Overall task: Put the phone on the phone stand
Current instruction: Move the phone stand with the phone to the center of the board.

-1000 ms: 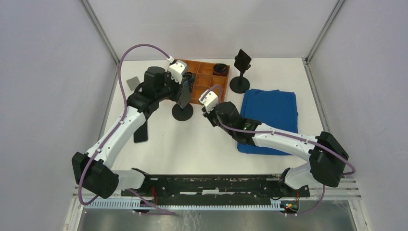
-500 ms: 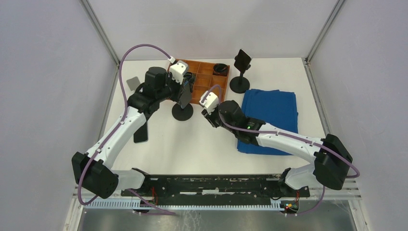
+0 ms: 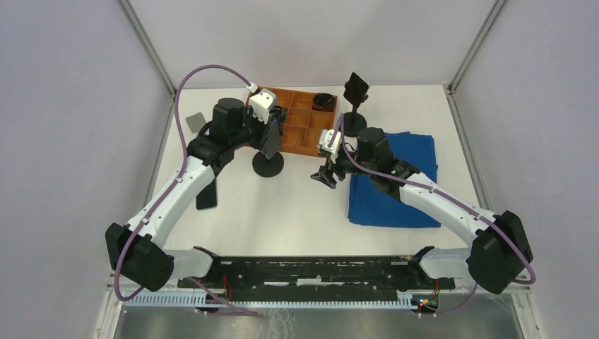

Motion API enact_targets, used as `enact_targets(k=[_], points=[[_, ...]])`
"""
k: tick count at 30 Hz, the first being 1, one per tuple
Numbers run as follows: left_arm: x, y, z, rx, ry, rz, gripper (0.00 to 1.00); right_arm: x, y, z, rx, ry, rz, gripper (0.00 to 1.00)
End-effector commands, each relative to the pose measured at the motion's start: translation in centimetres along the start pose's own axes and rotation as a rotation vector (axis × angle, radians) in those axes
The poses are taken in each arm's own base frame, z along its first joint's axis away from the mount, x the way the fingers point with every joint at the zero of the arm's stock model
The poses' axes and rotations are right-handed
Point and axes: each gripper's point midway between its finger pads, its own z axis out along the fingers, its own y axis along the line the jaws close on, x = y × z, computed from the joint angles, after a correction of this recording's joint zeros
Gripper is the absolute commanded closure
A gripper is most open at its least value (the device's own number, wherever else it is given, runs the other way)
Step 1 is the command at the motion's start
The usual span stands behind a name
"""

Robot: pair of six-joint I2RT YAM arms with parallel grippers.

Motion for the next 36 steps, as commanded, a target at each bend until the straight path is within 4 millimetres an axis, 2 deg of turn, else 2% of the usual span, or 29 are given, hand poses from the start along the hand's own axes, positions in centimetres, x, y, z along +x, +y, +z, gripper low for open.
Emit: enact_targets(k=[1, 6, 27, 36], points=[[-4.0, 0.3, -1.1, -0.003, -0.129, 0.065, 0.98, -0.9, 1.9, -0.5, -0.124, -0.074, -0.052, 0.23], [-4.2, 0.0, -1.3, 0.017, -0.139, 0.066, 0.98, -0.5, 2.0, -0.8, -0.149, -0.081, -0.056, 0.18], [-4.9, -1.5, -1.5, 0.111, -0.172, 0.058, 0.98, 0.1, 0.9, -1.2, -0.147, -0.097, -0.056, 0.16], [-5.4, -2.6, -1.8, 0.202, -0.201, 0.041, 0.98, 0.3, 0.5, -1.4, -0.139, -0.097, -0.053, 0.16]])
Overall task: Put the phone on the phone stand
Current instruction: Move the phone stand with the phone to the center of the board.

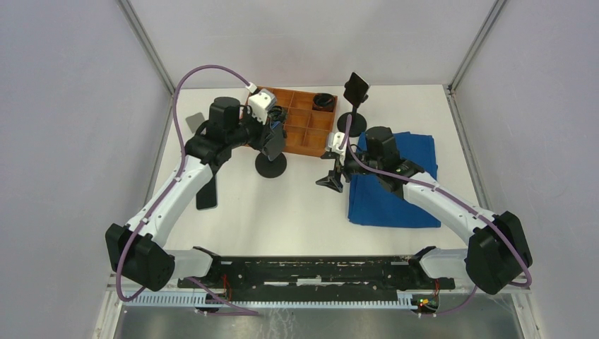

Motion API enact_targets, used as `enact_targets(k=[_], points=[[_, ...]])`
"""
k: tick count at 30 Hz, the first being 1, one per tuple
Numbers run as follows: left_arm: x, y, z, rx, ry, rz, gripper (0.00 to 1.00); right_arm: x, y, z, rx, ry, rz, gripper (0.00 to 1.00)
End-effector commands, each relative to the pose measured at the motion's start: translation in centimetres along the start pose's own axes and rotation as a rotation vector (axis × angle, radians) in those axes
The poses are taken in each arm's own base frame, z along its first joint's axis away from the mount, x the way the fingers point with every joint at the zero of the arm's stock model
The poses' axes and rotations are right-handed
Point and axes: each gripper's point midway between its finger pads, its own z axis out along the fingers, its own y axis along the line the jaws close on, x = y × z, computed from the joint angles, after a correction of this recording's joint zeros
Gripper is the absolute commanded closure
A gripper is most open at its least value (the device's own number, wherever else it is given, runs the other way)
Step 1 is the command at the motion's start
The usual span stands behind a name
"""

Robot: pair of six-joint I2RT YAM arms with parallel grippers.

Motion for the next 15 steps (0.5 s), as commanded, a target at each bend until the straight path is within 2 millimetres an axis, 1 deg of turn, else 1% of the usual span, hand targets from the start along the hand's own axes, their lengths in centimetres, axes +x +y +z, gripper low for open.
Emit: enact_targets(k=[1, 10, 15], points=[[-5.1, -1.5, -1.4, 0.094, -0.177, 0.061, 0.98, -1.1, -0.4, -0.4, 0.003, -0.042, -0.042, 0.16], [-5.3, -3.1, -1.5, 0.203, -0.191, 0.058, 0.98, -1.3, -0.5, -0.9, 0.007, -0.065, -0.031, 0.14], [-5.3, -5.1, -1.5, 0.326, -0.201, 0.055, 0.98, -1.1, -0.2, -0.7, -0.014, -0.077, -0.011, 0.13]])
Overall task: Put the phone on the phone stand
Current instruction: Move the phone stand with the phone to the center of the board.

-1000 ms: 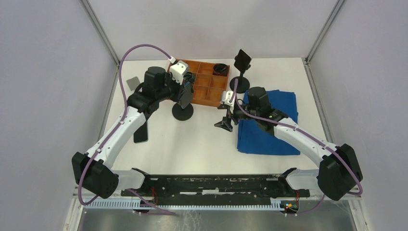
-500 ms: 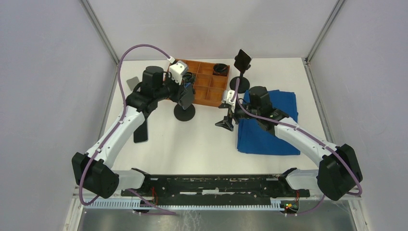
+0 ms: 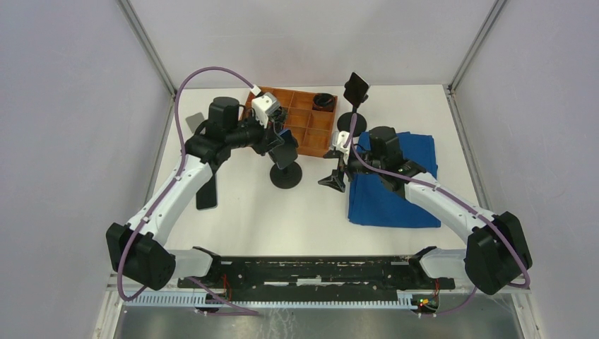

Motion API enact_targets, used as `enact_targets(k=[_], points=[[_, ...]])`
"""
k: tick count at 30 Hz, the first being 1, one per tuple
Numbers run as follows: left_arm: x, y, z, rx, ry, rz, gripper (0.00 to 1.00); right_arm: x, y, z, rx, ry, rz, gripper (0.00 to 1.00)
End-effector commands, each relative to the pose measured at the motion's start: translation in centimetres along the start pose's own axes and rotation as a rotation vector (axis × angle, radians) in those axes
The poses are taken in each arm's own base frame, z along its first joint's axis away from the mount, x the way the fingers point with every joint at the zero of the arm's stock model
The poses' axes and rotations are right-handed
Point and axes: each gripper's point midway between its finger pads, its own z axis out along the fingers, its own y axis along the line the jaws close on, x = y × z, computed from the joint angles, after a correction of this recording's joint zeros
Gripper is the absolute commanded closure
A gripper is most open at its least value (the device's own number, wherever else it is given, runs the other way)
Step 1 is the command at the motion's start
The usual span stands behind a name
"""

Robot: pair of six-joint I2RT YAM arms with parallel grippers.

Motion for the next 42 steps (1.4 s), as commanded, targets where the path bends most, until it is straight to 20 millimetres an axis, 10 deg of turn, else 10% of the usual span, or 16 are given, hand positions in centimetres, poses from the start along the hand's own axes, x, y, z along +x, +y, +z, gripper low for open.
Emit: enact_targets(k=[1, 12, 23, 42], points=[[-5.1, -2.6, -0.5, 0.159, -0.171, 0.078, 0.98, -1.5, 0.3, -0.1, -0.020, -0.064, -0.022, 0.13], [-4.2, -3.4, 1.1, 0.260, -0.132, 0.004, 0.98, -0.6, 0.6, 0.4, -0.043, -0.060, 0.015, 0.11], [-3.4, 1.5, 2.2, -0.011, -0.098, -0.066, 0.98, -0.4, 0.4, 0.4, -0.039, -0.057, 0.021, 0.11], [-3.6, 11.2, -5.6, -0.559, -0.137, -0.063, 0.98, -0.3, 0.1, 0.2, -0.029, -0.057, 0.025, 0.10]])
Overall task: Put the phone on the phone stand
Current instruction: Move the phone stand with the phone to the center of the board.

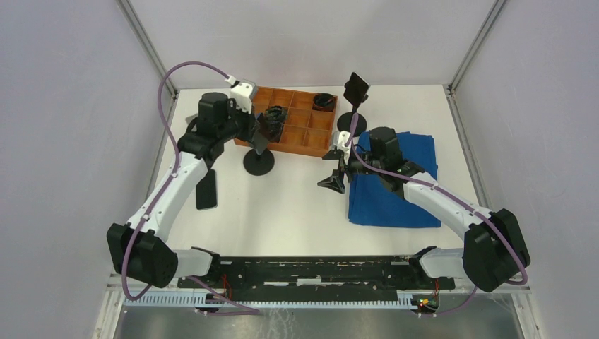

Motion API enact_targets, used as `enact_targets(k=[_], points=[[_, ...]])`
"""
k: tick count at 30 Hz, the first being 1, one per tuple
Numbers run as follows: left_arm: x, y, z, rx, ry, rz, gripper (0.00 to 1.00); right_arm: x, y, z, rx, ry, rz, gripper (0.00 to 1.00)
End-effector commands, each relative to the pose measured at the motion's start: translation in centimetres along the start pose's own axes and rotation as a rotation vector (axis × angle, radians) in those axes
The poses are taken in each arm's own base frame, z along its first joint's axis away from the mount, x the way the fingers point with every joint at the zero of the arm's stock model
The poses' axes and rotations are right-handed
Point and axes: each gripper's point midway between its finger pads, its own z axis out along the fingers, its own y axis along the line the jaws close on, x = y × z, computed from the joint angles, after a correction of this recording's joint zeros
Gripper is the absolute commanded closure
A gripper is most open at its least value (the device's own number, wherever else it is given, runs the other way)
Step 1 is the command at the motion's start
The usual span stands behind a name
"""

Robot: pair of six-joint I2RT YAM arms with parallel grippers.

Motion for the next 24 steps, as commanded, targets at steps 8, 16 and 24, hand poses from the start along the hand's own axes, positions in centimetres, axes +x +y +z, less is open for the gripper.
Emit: enact_targets(k=[8, 16, 24], points=[[-4.0, 4.5, -2.0, -0.187, -0.138, -0.013, 0.87, -0.7, -0.2, -0.1, -0.002, -0.032, -0.017, 0.10], [-4.0, 5.1, -2.4, -0.221, -0.144, -0.029, 0.56, -0.5, -0.2, -0.1, -0.003, -0.030, -0.014, 0.10], [-4.4, 5.9, -3.3, -0.264, -0.168, -0.040, 0.41, -0.5, -0.2, -0.1, -0.003, -0.029, -0.013, 0.10]])
